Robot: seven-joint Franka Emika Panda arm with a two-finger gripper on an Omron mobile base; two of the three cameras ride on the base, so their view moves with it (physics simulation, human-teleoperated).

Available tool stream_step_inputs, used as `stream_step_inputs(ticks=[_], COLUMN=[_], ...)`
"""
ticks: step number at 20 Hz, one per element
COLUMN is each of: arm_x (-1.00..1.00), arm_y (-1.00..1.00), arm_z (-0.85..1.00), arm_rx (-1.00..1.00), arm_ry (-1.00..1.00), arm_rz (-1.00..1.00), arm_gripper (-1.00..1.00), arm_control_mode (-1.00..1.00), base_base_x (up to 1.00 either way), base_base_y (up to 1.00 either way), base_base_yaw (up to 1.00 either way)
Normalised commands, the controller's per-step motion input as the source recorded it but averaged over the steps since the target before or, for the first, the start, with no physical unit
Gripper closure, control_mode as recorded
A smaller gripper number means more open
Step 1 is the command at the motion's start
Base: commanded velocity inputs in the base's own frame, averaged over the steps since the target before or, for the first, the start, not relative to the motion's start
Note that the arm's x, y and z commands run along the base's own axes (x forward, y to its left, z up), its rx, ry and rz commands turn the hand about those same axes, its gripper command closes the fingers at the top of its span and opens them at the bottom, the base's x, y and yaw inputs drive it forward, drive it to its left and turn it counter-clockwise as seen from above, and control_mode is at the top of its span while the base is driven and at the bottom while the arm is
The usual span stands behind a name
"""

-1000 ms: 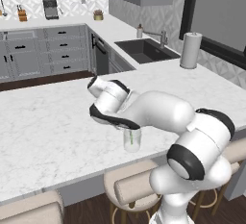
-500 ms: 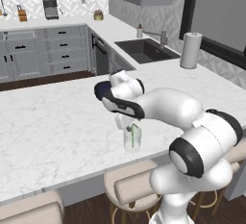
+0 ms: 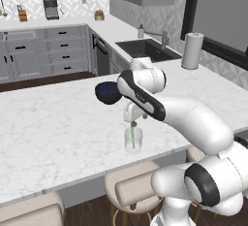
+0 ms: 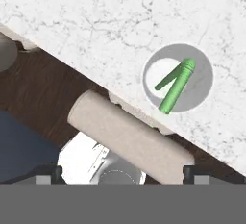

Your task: Take a straw from the drawer in front and place it inside the glass cup on the dining counter.

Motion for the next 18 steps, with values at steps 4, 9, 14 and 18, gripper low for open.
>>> stream_step_inputs(ticks=[4,9,14,18], arm_x=[-1.0,-1.0,-1.0,-1.0], arm_y=[0.0,-0.08,-0.2,-0.23], arm_z=[0.47,0.33,0.47,0.5], arm_rx=[0.14,0.01,-0.01,-0.03], arm_ry=[-0.12,-0.1,-0.08,0.0], arm_rz=[-0.09,-0.1,-0.12,-0.1], arm_gripper=[-1.0,-1.0,-1.0,-1.0], arm_control_mode=[-1.0,-1.0,-1.0,-1.0], base_base_x=[0.0,0.0,0.0,0.0], base_base_y=[0.0,0.0,0.0,0.0], base_base_yaw=[0.0,0.0,0.0,0.0])
